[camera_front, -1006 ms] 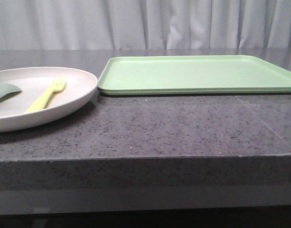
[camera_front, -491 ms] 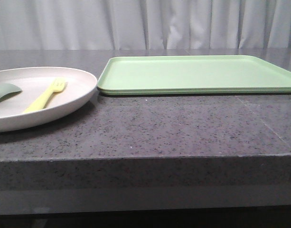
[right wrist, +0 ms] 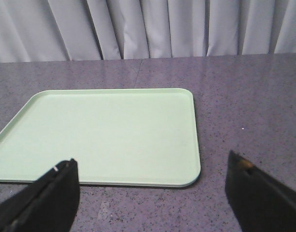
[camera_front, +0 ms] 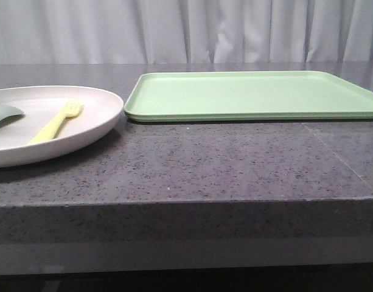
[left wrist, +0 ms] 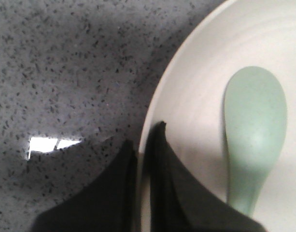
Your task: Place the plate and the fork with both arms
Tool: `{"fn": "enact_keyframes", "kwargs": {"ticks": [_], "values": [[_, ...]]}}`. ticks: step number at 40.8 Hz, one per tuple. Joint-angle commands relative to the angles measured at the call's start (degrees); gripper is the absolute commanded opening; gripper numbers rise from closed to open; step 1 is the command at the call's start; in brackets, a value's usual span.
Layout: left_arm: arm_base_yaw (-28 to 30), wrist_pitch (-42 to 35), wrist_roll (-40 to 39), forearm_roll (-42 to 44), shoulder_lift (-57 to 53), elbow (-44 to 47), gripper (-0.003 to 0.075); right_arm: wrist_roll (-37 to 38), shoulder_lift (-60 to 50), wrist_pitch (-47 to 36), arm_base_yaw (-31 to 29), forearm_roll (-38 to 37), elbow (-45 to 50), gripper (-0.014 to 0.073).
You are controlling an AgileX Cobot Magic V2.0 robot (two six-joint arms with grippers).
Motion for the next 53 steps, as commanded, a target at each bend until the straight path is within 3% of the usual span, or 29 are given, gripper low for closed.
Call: {"fn": "enact_keyframes", "kwargs": {"ticks": [1, 7, 16, 24, 34, 53], "values": [[1.84, 1.14, 3.93, -4.9, -1.46, -2.42, -0.0018, -0.49, 0.65, -4.44, -0.22, 0.42, -2.04, 0.0634], [6.14, 3.03, 11.07, -15.02, -1.93, -4.56, -0.0018, -0.49, 0.65, -4.38, -0.22, 0.42, -2.04, 0.0634], [11.56, 4.46, 15.63, -24.04, -3.09, -7.95, -0.0018, -0.49, 0.65, -4.38, -0.22, 0.42, -2.04, 0.0634], [11.55, 4.47, 16.51, -28.57, -2.96, -10.38, -0.0018, -0.49, 0.65, -4.38, -0.22, 0.42, -2.04, 0.0634], [4.65, 3.51, 16.07, -28.71, 0.23, -15.87, -0.0018, -0.49, 0.65, -4.38, -0.22, 0.42, -2.04, 0.0634], [-16.09, -2.09, 11.62, -28.71, 16.58, -31.26, -0.0018, -0.49, 0.65, -4.29, -0.22, 0.42, -2.04, 0.0634]]}}
